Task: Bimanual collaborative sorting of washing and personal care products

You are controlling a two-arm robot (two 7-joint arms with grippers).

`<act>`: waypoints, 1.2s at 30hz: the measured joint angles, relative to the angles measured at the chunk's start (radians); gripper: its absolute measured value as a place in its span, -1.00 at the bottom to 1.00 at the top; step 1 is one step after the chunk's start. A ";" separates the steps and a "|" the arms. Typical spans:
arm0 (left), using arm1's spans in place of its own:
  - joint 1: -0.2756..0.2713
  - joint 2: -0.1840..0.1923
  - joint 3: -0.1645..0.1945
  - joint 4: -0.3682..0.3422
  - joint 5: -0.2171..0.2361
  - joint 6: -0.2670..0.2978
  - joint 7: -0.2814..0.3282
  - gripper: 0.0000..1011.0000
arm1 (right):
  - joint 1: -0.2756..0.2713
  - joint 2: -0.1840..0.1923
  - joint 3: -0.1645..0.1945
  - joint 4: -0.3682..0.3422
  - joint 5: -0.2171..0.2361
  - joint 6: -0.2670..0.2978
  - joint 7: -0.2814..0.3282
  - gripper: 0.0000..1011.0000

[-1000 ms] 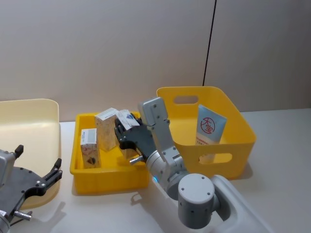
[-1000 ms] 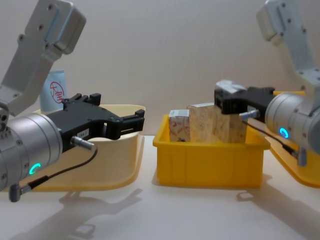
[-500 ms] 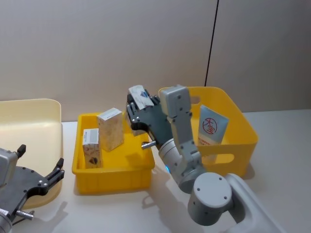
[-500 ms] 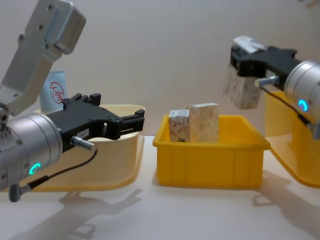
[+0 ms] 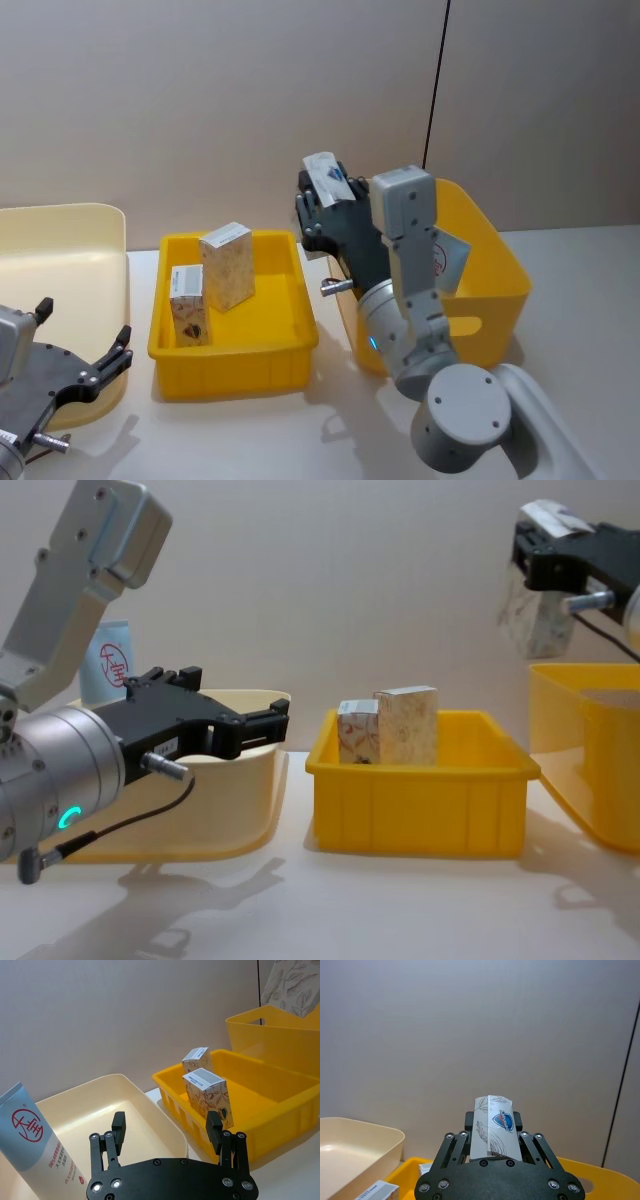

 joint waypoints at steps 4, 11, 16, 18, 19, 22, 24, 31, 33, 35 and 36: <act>0.000 0.000 0.000 0.000 0.000 0.000 0.000 0.98 | -0.026 0.002 0.011 -0.037 -0.018 0.013 -0.020 -0.22; 0.000 0.000 0.000 0.000 0.000 0.000 0.000 0.98 | -0.064 0.005 0.028 -0.085 -0.051 0.041 -0.053 -0.22; 0.000 0.000 0.000 0.000 0.000 0.000 0.000 0.98 | -0.086 0.006 0.038 -0.108 -0.070 0.058 -0.072 -0.22; 0.000 0.000 0.000 0.000 0.000 0.000 0.000 0.98 | -0.095 0.006 0.042 -0.117 -0.078 0.065 -0.081 -0.22; 0.000 0.000 0.000 0.000 0.000 0.000 0.000 0.98 | -0.098 0.006 0.044 -0.120 -0.082 0.068 -0.084 -0.22; 0.000 0.000 0.000 0.000 0.000 0.000 0.000 0.98 | -0.109 0.006 0.050 -0.131 -0.092 0.075 -0.093 -0.22; 0.000 0.000 0.000 0.000 0.000 0.000 0.000 0.98 | -0.116 0.006 0.054 -0.137 -0.100 0.079 -0.099 -0.22; 0.000 0.000 0.000 0.000 0.000 0.000 0.000 0.98 | -0.128 0.004 0.065 -0.146 -0.118 0.091 -0.113 -0.22; 0.000 0.000 0.000 0.000 0.000 0.000 0.000 0.98 | -0.130 0.003 0.067 -0.147 -0.121 0.095 -0.115 -0.22; 0.000 0.000 0.000 0.000 0.000 0.000 0.000 0.98 | -0.133 0.002 0.071 -0.148 -0.125 0.100 -0.118 -0.22; 0.000 0.000 0.000 0.000 0.000 0.000 0.000 0.98 | -0.134 0.001 0.072 -0.148 -0.126 0.101 -0.119 -0.22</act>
